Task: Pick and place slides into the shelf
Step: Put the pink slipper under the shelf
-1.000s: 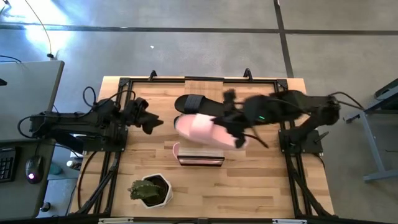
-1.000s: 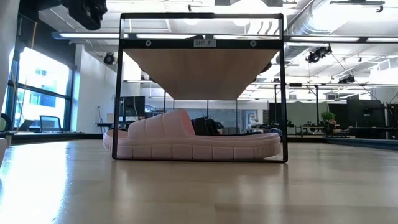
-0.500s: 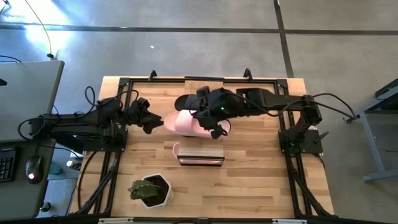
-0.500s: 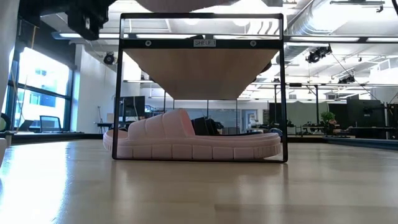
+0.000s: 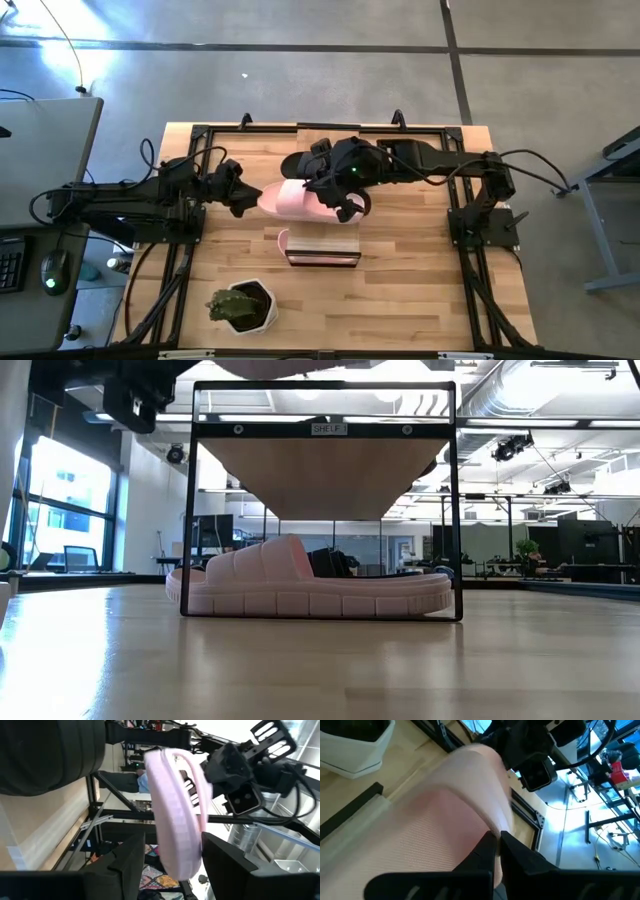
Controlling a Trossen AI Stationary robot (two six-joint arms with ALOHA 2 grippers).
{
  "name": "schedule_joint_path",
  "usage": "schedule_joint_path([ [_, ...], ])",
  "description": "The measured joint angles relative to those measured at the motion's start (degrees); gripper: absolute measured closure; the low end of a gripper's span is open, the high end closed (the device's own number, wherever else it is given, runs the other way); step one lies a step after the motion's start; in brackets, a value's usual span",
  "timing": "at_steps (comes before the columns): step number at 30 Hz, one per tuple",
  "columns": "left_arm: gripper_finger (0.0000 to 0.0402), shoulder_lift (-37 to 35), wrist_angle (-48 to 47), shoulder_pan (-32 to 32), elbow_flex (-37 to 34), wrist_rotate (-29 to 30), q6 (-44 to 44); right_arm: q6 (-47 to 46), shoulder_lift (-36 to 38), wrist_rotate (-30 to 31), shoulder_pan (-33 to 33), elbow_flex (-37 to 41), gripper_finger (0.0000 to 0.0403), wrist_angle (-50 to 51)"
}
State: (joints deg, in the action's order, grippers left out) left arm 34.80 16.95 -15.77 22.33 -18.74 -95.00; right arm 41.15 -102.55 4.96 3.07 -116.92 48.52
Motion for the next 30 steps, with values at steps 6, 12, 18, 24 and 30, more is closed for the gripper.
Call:
schedule_joint_path([
  [6,0.0222,1.1,0.0,0.0,0.0,-0.1,-0.3,0.4,0.0,-0.4,-0.5,0.0,0.0403,-1.4],
  [12,0.0222,2.5,0.1,0.0,0.0,-1.3,-1.4,0.5,-1.0,-0.8,-0.5,0.0,0.0403,-2.4],
  [18,0.0223,2.8,0.4,0.0,0.0,-1.2,-1.4,0.9,-2.3,-1.0,-0.5,0.0,0.0403,-3.0],
  [24,0.0271,2.8,0.4,0.0,0.0,-1.2,-1.5,0.7,-2.5,-0.6,-0.5,0.0,0.0403,-2.9],
  [30,0.0375,2.8,-0.1,0.0,0.0,-1.2,-1.4,0.7,-2.4,-0.6,-0.5,0.0,0.0403,-2.2],
])
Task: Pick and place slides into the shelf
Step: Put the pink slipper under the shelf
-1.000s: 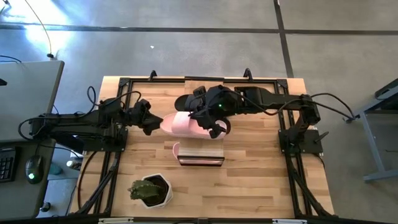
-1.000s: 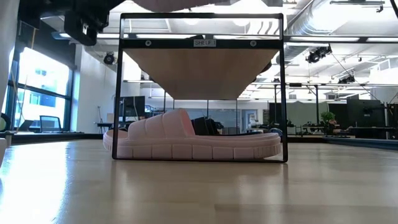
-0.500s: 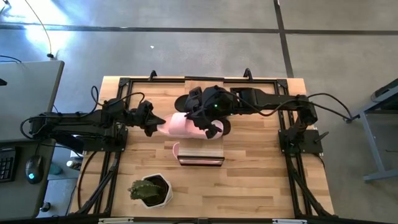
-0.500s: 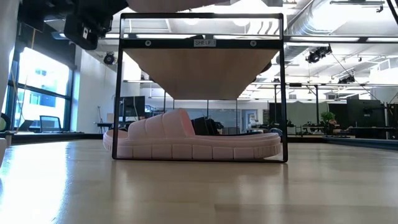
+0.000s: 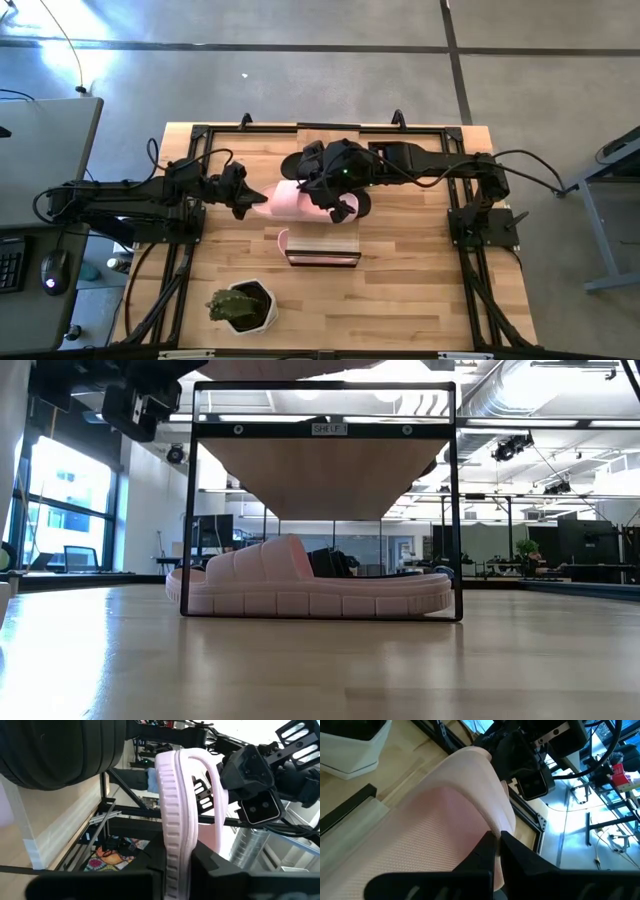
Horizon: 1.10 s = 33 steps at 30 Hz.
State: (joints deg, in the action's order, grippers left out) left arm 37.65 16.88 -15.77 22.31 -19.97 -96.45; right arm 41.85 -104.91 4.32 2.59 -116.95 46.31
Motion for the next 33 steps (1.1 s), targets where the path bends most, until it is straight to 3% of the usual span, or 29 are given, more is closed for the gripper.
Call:
schedule_joint_path([
  [8,0.0354,0.0,0.5,0.0,0.0,0.0,1.6,-2.5,0.3,0.6,-0.1,0.0,0.0403,-0.8],
  [13,0.0381,0.0,0.5,0.0,0.0,0.3,3.2,-4.6,0.6,-1.2,-0.8,0.0,0.0396,1.0],
  [25,0.0381,0.0,0.8,0.0,0.0,0.4,4.7,-10.3,1.4,-3.5,-1.1,0.0,0.0252,4.7],
  [33,0.0381,-2.0,1.1,0.0,0.0,1.7,5.9,-16.8,6.5,-2.9,-1.1,0.0,0.0222,8.2],
])
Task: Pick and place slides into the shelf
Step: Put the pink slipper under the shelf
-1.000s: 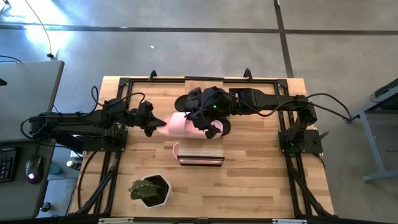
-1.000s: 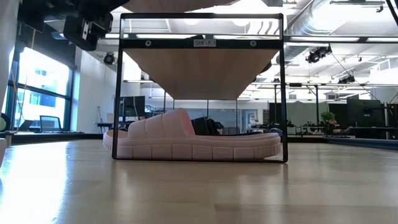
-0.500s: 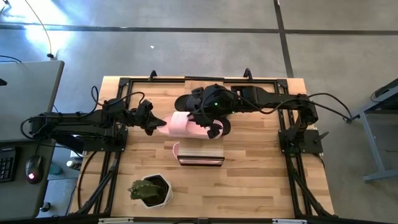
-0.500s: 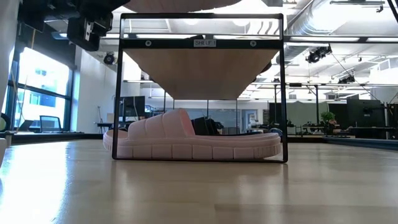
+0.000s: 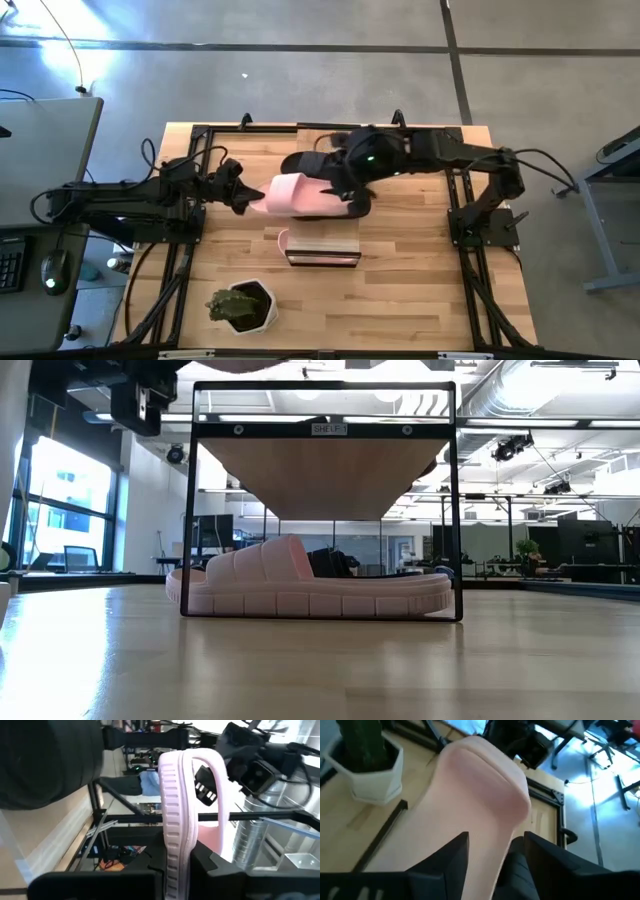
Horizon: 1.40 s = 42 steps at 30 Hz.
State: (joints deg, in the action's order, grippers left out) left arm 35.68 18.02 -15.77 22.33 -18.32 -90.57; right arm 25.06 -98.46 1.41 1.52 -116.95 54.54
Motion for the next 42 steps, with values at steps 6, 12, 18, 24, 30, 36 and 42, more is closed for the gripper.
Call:
schedule_joint_path([
  [6,0.0381,-5.4,0.0,0.0,0.0,2.7,3.3,-5.5,5.6,0.4,0.0,0.0,0.0222,0.6],
  [12,0.0382,-12.3,-5.4,0.0,0.1,5.8,6.9,-10.5,11.2,5.2,0.0,0.0,0.0222,4.5],
  [18,0.0382,-16.5,-27.5,0.0,7.0,10.0,13.7,-19.2,15.1,7.7,0.0,0.0,0.0222,12.4],
  [24,0.0382,-16.5,-50.0,0.0,21.4,18.6,24.0,-23.8,16.4,9.6,0.0,0.0,0.0222,17.2],
  [30,0.0382,-15.2,-68.6,0.0,36.0,26.0,26.0,-24.0,16.4,10.1,0.0,0.2,0.0222,17.5],
  [36,0.0382,-11.9,-92.4,0.0,48.1,33.1,21.0,-27.0,16.4,11.3,0.0,0.9,0.0222,20.2],
  [42,0.0382,-8.6,-105.9,0.0,52.3,35.9,16.5,-32.7,18.3,18.5,0.0,0.9,0.0222,25.1],
])
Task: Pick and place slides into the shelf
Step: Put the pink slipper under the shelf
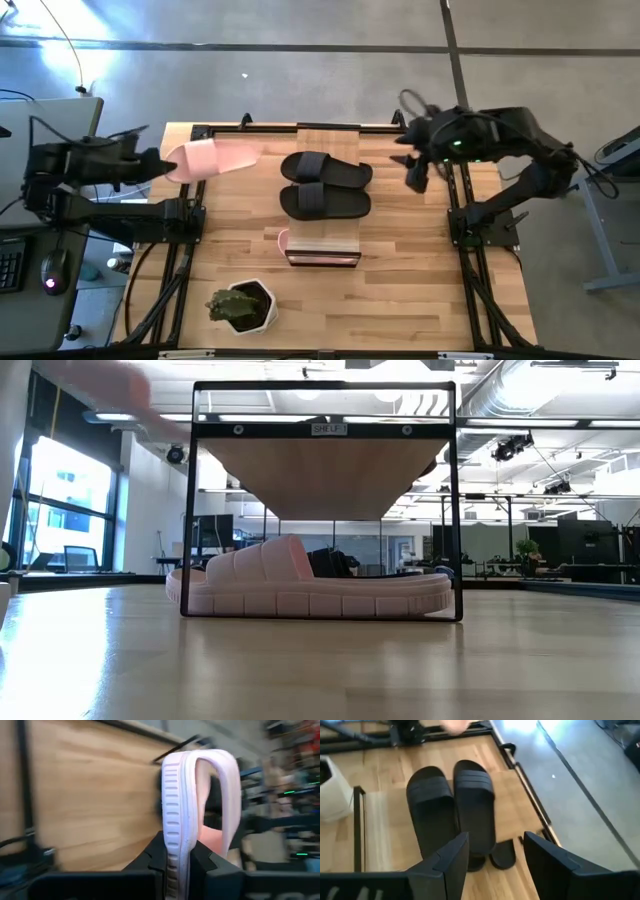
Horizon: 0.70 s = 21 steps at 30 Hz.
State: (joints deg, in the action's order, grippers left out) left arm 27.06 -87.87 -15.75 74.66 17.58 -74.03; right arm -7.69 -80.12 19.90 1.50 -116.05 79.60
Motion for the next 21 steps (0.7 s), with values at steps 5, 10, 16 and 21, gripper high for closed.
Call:
schedule_joint_path([
  [5,0.0382,1.7,-2.2,0.0,-3.4,-4.2,-1.0,-7.0,4.4,-0.3,0.4,0.0,0.0243,2.6],
  [10,0.0382,2.4,-1.8,0.0,-9.1,-9.7,-1.2,-16.3,7.5,-1.3,3.2,0.4,0.0322,6.8],
  [16,0.0382,1.9,-1.8,0.0,-16.8,-13.7,-3.4,-23.9,11.5,2.7,8.7,13.4,0.0393,7.6],
  [21,0.0382,1.9,4.6,0.0,-23.9,-14.8,-3.8,-32.7,21.2,1.1,10.1,32.5,0.0400,-1.1],
])
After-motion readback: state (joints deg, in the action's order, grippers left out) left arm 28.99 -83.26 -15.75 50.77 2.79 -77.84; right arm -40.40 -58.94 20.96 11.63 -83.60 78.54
